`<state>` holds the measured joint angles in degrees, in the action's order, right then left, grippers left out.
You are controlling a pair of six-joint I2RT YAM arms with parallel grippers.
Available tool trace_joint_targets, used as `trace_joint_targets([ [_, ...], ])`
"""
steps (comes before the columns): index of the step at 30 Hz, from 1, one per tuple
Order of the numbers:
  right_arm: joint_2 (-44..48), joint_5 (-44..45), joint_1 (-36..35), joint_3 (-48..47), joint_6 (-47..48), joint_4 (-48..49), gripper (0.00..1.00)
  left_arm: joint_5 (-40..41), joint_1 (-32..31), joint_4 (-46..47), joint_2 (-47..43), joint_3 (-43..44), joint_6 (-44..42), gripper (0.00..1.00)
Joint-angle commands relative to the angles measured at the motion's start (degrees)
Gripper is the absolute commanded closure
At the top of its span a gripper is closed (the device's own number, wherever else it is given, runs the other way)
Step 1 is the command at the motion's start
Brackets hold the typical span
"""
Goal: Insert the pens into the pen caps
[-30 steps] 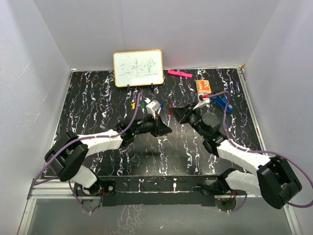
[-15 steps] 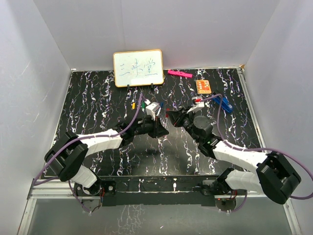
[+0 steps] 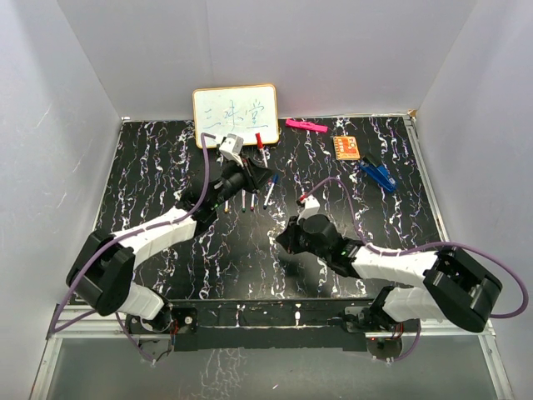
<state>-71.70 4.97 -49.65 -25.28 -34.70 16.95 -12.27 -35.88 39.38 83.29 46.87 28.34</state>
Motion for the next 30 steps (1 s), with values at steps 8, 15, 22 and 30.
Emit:
trace_joint_targets([
  [8, 4.1, 12.6, 0.1, -7.9, 0.5, -10.3, 0.95, -0.5, -0.5, -0.2, -4.1, -1.7, -2.3, 1.0],
  [15, 10.8, 21.9, 0.2, -11.3, 5.2, -12.3, 0.54, -3.3, -0.5, -8.6, -0.7, 0.4, -4.4, 1.0],
  [22, 9.0, 26.2, 0.5, -19.3, 11.3, -10.5, 0.41, -12.0, -0.6, -9.9, 8.3, 3.5, -1.7, 1.0],
  [30, -1.0, 24.6, 2.5, -25.6, 10.1, -10.7, 0.41, -12.7, -0.7, -9.3, 9.9, 3.0, -0.8, 1.0],
])
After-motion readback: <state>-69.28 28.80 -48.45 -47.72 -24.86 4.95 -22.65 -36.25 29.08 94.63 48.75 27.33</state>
